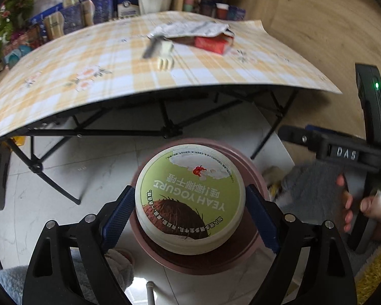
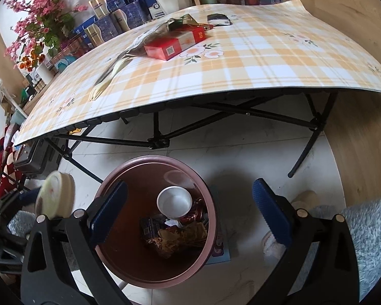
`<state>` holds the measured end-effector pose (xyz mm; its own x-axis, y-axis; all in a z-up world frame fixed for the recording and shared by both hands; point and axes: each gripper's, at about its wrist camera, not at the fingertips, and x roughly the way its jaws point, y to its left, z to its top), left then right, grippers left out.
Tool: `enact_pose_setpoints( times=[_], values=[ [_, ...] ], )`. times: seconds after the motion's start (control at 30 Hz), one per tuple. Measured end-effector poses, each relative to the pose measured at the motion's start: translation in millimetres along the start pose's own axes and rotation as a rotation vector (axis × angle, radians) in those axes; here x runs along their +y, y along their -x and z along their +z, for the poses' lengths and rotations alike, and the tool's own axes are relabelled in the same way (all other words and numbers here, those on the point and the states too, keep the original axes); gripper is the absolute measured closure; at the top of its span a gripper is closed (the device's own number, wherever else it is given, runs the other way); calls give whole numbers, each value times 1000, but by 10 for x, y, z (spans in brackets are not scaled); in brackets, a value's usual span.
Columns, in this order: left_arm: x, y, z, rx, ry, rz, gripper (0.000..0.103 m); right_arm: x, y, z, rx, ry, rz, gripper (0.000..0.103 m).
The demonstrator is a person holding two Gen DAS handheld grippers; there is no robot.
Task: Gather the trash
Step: 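Lower the yogurt lid and cup over the pink bin and open both tools, then move the left tool to the black fork on the table and grasp it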
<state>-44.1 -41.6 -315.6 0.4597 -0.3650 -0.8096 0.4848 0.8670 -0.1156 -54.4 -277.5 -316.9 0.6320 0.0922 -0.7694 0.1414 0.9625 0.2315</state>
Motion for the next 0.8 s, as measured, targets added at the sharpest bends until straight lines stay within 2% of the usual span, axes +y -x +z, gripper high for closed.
enact_pose_setpoints(
  times=[0.17, 0.53, 0.8],
  values=[
    [26, -126, -20, 50, 13, -15, 17, 34, -9, -3, 7, 7, 11, 6],
    [90, -113, -17, 52, 44, -2, 14, 29, -38, -4, 19, -2, 6, 6],
    [265, 13, 21, -16, 124, 16, 14, 25, -52, -2, 25, 0, -12, 6]
  ],
)
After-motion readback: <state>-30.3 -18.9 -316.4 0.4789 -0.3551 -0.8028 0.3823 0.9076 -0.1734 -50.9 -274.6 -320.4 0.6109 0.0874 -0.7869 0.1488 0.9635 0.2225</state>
